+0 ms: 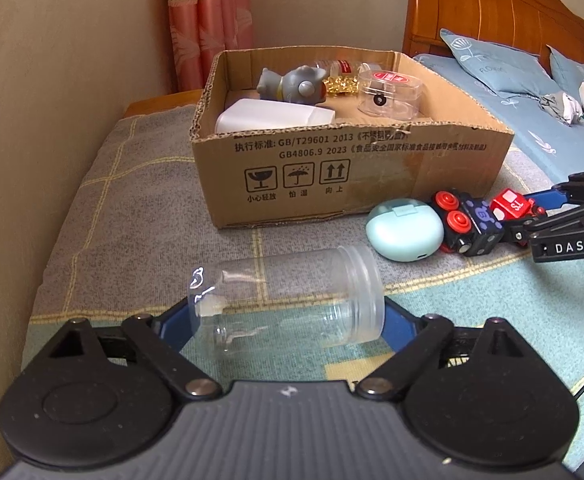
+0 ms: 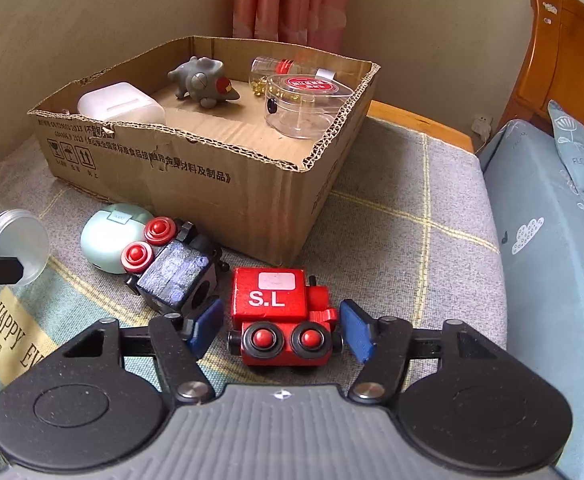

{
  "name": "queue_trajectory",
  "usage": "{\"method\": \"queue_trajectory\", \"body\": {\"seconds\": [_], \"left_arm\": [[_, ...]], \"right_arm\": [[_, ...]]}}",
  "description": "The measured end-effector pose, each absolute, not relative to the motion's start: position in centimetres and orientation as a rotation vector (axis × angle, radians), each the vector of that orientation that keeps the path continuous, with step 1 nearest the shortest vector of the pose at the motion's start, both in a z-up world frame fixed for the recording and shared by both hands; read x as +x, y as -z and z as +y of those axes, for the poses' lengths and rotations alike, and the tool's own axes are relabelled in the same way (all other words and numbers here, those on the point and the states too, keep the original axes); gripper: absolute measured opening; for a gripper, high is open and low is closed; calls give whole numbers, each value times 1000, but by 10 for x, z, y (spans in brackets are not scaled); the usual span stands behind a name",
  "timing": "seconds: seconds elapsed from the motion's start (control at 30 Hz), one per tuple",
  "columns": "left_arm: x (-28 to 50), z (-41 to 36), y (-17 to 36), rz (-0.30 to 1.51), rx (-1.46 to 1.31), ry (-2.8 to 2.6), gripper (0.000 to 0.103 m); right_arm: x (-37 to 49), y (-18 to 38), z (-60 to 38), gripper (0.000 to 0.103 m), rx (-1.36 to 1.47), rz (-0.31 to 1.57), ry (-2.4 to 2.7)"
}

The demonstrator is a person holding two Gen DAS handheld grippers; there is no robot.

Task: Organize rigid objects
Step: 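Grasp the red S.L train car with the right tool while the left tool holds the jar, then carry the jar and train car into the cardboard box and open both tools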

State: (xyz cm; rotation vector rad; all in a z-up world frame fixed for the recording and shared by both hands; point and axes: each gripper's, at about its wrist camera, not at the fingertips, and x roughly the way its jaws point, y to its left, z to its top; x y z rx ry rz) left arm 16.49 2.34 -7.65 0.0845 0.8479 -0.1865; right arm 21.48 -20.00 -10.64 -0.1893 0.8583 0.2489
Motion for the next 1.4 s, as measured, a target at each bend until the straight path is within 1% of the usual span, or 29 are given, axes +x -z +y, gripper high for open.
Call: {"method": "queue_trajectory", "body": {"seconds": [0.3,0.33,0.37,0.4,0.43,0.53,0.6,0.63,0.67,0.8,1.03,1.1,1.13,1.27,1.4], "left_arm": [[165,23,59,834,159,250,91],[165,23,57,832,168,256,91],[164,23,54,832,174,264,91],[164,23,52,833,180,272,91],[164,23,49,831,184,277,91],[163,22,42,812,203,281,91],[163,22,39,800,196,276,91],[163,23,38,798,191,275,91],[163,23,38,798,188,276,91],[159,22,42,810,198,289,91],[159,20,40,806,195,296,91],[159,19,39,803,195,299,91],[159,19,38,803,195,301,91],[157,18,31,799,202,320,91],[157,16,20,787,206,344,91]], "right_arm": [[201,86,-204,60,-222,851,-276],[199,82,-204,53,-223,846,-286],[198,77,-204,51,-226,849,-294],[197,73,-204,44,-234,848,-301],[197,70,-203,39,-248,847,-308],[197,68,-202,40,-292,849,-305],[197,70,-204,49,-290,855,-298],[196,72,-206,63,-281,855,-298],[194,73,-208,68,-271,853,-303],[185,81,-219,73,-236,875,-313],[185,94,-226,73,-204,901,-326],[186,94,-225,68,-189,902,-336],[186,93,-224,60,-184,905,-346],[184,86,-220,59,-201,901,-341],[184,61,-219,59,-203,859,-363]]}}
